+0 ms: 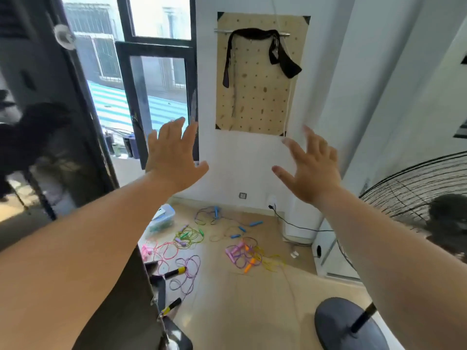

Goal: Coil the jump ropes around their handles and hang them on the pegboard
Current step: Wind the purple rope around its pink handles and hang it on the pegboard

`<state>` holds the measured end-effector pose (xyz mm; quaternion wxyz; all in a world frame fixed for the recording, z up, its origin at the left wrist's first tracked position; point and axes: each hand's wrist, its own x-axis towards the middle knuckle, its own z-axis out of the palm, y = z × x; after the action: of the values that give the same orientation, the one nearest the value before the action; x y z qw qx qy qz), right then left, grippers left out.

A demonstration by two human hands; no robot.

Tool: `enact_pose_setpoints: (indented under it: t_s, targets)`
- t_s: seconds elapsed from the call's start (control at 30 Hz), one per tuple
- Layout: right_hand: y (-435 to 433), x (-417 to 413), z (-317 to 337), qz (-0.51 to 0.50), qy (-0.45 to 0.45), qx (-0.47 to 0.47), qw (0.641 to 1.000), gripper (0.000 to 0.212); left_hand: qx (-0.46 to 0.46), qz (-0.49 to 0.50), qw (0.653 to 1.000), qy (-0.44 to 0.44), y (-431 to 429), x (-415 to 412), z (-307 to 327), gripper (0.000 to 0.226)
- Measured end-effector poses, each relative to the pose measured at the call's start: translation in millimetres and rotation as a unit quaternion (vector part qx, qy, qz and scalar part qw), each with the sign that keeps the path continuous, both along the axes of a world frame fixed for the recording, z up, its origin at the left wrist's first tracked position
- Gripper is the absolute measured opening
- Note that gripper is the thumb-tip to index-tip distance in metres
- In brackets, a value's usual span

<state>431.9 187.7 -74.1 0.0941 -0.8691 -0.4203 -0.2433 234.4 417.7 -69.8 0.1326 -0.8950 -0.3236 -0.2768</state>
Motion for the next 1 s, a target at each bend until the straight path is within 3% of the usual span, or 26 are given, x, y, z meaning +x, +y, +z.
enact_pose_setpoints:
  t_s: [0.3, 0.6, 1.0]
  targets:
    - [99, 164, -84, 0.009, 0.115, -0.048, 0.992, 0.066, -0.058, 0.017, 0.993, 0.097, 95, 147, -76, 0.087]
    - [187, 313, -155, 0.045, 0.231, -0.126, 0.964, 0.060, -0.192, 0.036, 0.969, 0.150, 160, 284, -144, 0.081]
    - [323, 462, -260, 0.008, 0.337, -0.226, 0.914, 0.054, -0.328, -0.039, 0.924, 0.195, 319, 461, -262, 0.074]
